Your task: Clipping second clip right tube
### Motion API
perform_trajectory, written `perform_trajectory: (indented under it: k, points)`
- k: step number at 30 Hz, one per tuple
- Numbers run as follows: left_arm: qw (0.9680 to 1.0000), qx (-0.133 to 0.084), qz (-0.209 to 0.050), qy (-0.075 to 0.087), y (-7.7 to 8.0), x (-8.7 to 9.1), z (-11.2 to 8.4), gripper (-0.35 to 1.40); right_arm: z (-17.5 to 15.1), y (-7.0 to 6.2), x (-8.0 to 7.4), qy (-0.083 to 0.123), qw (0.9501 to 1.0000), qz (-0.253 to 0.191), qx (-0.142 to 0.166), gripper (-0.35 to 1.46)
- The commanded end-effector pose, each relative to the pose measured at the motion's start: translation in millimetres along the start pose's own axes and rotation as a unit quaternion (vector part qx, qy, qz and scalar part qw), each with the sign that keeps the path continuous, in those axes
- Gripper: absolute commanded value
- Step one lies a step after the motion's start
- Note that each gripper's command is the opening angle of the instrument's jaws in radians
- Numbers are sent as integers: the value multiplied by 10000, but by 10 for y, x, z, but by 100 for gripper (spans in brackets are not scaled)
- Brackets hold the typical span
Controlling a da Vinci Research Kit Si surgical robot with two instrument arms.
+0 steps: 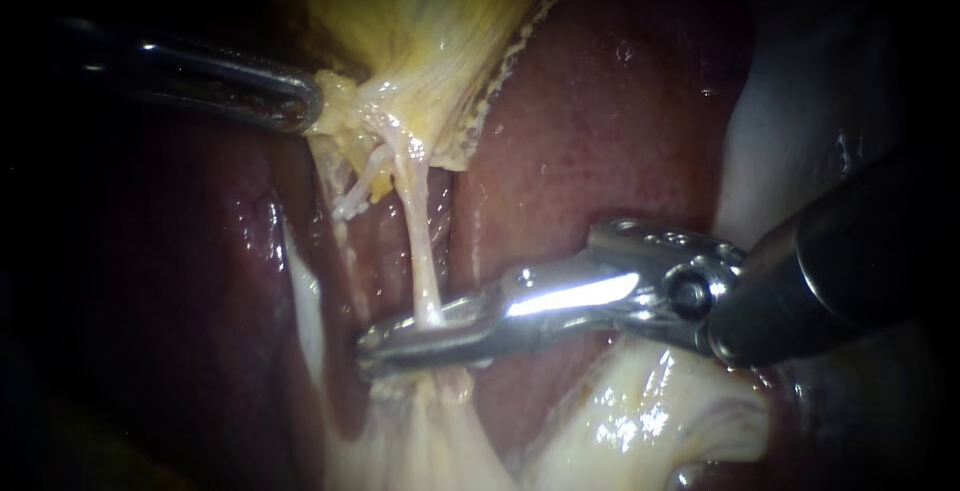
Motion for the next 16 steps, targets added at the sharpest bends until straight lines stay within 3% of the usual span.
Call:
perform_trajectory:
  k: [1, 16]
  points:
    - [10000, 0, -1, 0, 0, 0, 0, -35, 1, 1, -2, -2, 10000, -7, -4, -35]
    - [10000, 0, 0, 0, 1, 0, 0, -35, 1, 5, -6, -38, 10000, -22, 25, -35]
